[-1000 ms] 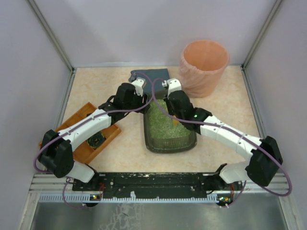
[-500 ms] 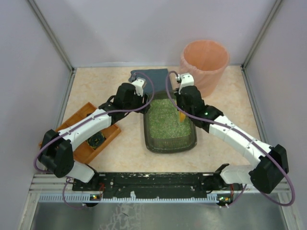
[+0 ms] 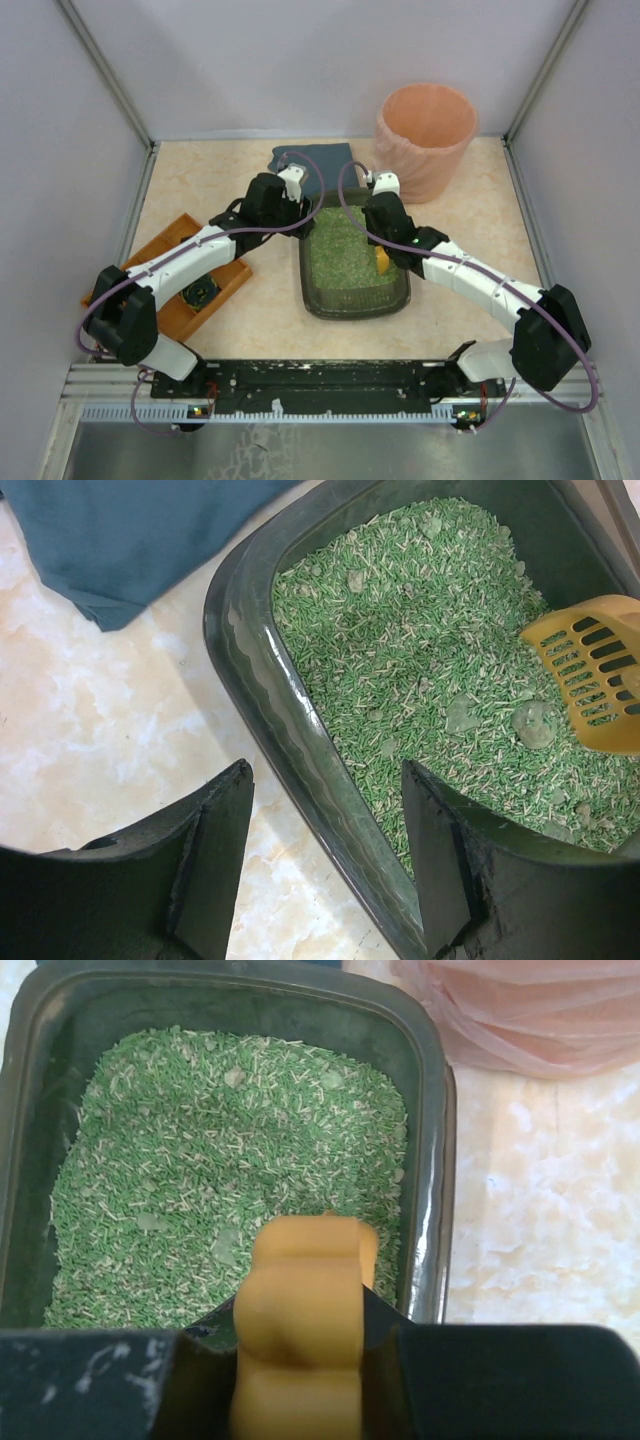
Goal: Clean the litter box
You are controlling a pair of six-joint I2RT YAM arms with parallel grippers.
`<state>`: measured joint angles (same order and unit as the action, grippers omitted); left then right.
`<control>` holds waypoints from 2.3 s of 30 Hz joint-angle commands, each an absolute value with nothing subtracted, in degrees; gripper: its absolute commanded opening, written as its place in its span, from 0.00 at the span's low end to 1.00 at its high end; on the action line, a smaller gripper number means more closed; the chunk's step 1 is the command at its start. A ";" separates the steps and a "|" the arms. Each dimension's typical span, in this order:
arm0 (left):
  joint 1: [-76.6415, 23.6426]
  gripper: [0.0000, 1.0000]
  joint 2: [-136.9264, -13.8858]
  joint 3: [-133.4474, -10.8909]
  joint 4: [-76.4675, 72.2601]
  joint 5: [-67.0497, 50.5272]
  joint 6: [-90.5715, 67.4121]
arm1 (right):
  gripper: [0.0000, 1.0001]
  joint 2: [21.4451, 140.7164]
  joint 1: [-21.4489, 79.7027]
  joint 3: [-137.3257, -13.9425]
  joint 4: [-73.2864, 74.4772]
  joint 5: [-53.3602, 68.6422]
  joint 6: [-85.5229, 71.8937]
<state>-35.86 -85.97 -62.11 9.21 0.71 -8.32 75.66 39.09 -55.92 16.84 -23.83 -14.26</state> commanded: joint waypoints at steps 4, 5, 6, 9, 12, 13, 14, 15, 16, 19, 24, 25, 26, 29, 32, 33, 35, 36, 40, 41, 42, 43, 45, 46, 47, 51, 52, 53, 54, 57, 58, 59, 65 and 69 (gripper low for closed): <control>-35.88 0.65 -88.90 -65.92 11.72 -1.91 -7.30 | 0.00 72.82 38.85 -47.31 4.78 -17.59 -28.03; -35.86 0.65 -89.06 -66.14 11.99 -2.08 -7.24 | 0.00 71.71 38.83 -46.09 3.38 -17.41 -29.24; -35.86 0.64 -89.18 -66.30 12.12 -2.17 -7.22 | 0.00 70.58 38.59 -44.77 2.22 -17.18 -30.41; -35.86 0.62 -89.23 -66.33 12.13 -2.37 -7.32 | 0.00 67.55 37.20 -41.69 -0.14 -15.65 -33.61; -35.86 0.62 -89.25 -66.30 12.14 -2.46 -7.37 | 0.00 65.08 35.11 -39.22 -1.43 -13.59 -36.30; -35.88 0.61 -89.23 -66.32 12.13 -2.46 -7.30 | 0.00 64.43 34.55 -38.41 -1.95 -12.75 -37.19; -35.86 0.61 -89.20 -66.35 12.21 -2.46 -7.23 | 0.00 63.94 33.95 -37.54 -2.44 -11.81 -37.94; -35.86 0.61 -89.21 -66.36 12.22 -2.46 -7.28 | 0.00 63.36 33.36 -36.65 -2.86 -10.99 -38.76; -35.86 0.61 -89.21 -66.34 12.23 -2.46 -7.23 | 0.00 62.70 32.80 -35.66 -3.41 -10.17 -39.74; -35.93 0.60 -89.45 -66.45 12.29 -2.70 -7.24 | 0.00 61.29 30.96 -32.49 -5.77 -7.75 -42.66; -35.86 0.59 -89.65 -66.57 12.57 -2.76 -7.28 | 0.00 60.12 29.68 -30.08 -7.12 -6.41 -44.60; -35.86 0.59 -89.65 -66.56 12.57 -2.81 -7.22 | 0.00 60.21 29.48 -30.03 -7.16 -6.23 -44.76; -35.86 0.59 -89.71 -66.59 12.57 -2.89 -7.25 | 0.00 60.39 29.18 -29.71 -7.50 -5.76 -45.06; -35.86 0.58 -89.90 -66.78 12.74 -2.99 -7.13 | 0.00 60.97 28.39 -27.72 -10.32 -3.96 -47.28; -35.86 0.57 -90.15 -66.87 12.98 -3.07 -7.03 | 0.00 62.45 28.04 -25.02 -14.41 -2.28 -50.36; -35.86 0.56 -90.17 -67.01 13.05 -3.14 -7.09 | 0.00 63.20 28.04 -24.25 -15.89 -1.82 -51.23; -35.87 0.55 -90.62 -67.21 13.29 -3.30 -7.04 | 0.00 65.20 28.04 -22.92 -19.19 -0.28 -52.90; -35.86 0.54 -90.75 -67.35 13.42 -3.40 -7.07 | 0.00 66.40 28.08 -22.48 -20.92 0.40 -53.61; -35.89 0.52 -91.22 -67.73 13.88 -3.77 -6.97 | 0.00 72.50 28.17 -21.21 -27.65 4.20 -56.67; -35.86 0.51 -91.31 -67.76 13.89 -3.89 -6.96 | 0.00 73.87 28.13 -21.04 -29.27 5.01 -57.32; -35.86 0.51 -91.40 -67.81 13.95 -3.99 -6.92 | 0.00 75.04 28.16 -20.89 -31.07 5.60 -57.83; -35.86 0.50 -91.41 -67.82 14.02 -3.96 -6.87 | 0.00 76.00 28.13 -20.63 -32.31 5.95 -58.46; -35.86 0.50 -91.34 -67.84 14.14 -3.85 -6.78 | 0.00 77.42 28.13 -20.13 -34.24 6.36 -59.57; -35.86 0.50 -91.32 -67.81 14.15 -3.82 -6.78 | 0.00 77.91 28.14 -20.00 -34.93 6.40 -60.13; -35.86 0.50 -91.30 -67.77 14.23 -3.74 -6.75 | 0.00 78.26 28.13 -19.87 -35.45 6.42 -60.48; -35.90 0.50 -91.23 -67.85 14.23 -3.76 -6.71 | 0.00 78.92 28.14 -19.24 -37.53 6.73 -62.09; -35.86 0.50 -91.23 -67.84 14.24 -3.73 -6.71 | 0.00 78.80 28.17 -19.10 -37.86 6.62 -62.44; -35.86 0.50 -91.15 -67.85 14.24 -3.70 -6.73 | 0.00 78.57 28.13 -18.90 -38.14 6.54 -62.87; -35.86 0.50 -91.07 -67.84 14.24 -3.63 -6.74 | 0.00 78.27 28.17 -18.78 -38.35 6.40 -63.26; -35.86 0.50 -90.76 -67.65 14.10 -3.47 -6.71 | 0.00 76.06 28.13 -18.59 -37.63 5.56 -63.95; -35.86 0.50 -90.67 -67.63 14.00 -3.43 -6.68 | 0.00 75.17 28.10 -18.54 -37.11 5.09 -64.10; -35.86 0.50 -90.56 -67.59 13.98 -3.36 -6.72 | 0.00 74.06 28.08 -18.54 -36.46 4.65 -64.22; -35.86 0.50 -90.10 -67.40 13.63 -3.25 -6.78 | 0.00 66.46 27.89 -19.42 -29.52 1.11 -63.64; -35.86 0.50 -89.96 -67.27 13.62 -3.25 -6.82 | 0.00 63.55 27.25 -19.55 -27.12 0.66 -63.21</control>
<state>-35.86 -90.76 -65.98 13.96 -3.05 -7.44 67.05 27.09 -18.72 -28.40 0.23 -63.11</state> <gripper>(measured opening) 0.497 0.173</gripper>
